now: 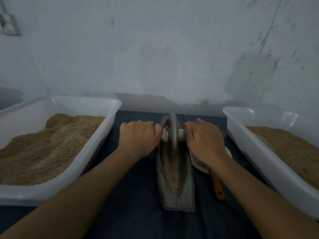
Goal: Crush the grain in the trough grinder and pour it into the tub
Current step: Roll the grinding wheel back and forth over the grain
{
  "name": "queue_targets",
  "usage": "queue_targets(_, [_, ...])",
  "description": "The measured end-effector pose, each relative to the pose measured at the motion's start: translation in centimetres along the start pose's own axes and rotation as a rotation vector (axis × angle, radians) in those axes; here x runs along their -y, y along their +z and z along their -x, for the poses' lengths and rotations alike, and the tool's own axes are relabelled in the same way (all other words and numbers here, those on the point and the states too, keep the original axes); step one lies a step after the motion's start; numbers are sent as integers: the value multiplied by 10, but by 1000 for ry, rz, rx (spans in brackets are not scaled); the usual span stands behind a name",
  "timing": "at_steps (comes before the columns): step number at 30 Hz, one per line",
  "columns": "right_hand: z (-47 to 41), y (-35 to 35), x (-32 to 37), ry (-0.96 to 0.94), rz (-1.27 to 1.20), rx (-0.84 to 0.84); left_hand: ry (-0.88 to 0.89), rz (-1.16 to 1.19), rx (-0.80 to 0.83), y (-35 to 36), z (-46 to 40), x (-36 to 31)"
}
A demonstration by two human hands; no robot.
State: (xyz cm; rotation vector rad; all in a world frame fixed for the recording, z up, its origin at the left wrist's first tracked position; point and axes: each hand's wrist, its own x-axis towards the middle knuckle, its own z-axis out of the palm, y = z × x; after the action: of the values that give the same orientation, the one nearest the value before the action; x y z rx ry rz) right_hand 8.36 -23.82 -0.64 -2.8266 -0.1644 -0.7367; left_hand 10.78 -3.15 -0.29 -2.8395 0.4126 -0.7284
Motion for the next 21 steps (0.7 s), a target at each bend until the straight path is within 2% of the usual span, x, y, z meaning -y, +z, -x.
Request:
queue_targets(3, [-17, 3, -2, 54, -37, 9, -55, 9, 60, -2, -28, 0])
queue_targets(6, [-2, -4, 0, 41, 7, 13, -28, 30, 8, -7, -17, -4])
queue_targets(10, [47, -19, 8, -54, 23, -136, -78, 306, -133, -7, 42, 3])
queue_targets(13, [74, -30, 13, -135, 41, -177, -39, 439, -190, -10, 74, 8])
queue_targets(15, [78, -32, 12, -153, 30, -188, -11, 419, -225, -10, 79, 8])
queue_targets(18, [66, -25, 8, -118, 5, -156, -20, 357, -193, -9, 60, 6])
queue_targets(21, [33, -10, 5, -30, 7, -110, -8, 99, -115, 1, 22, 4])
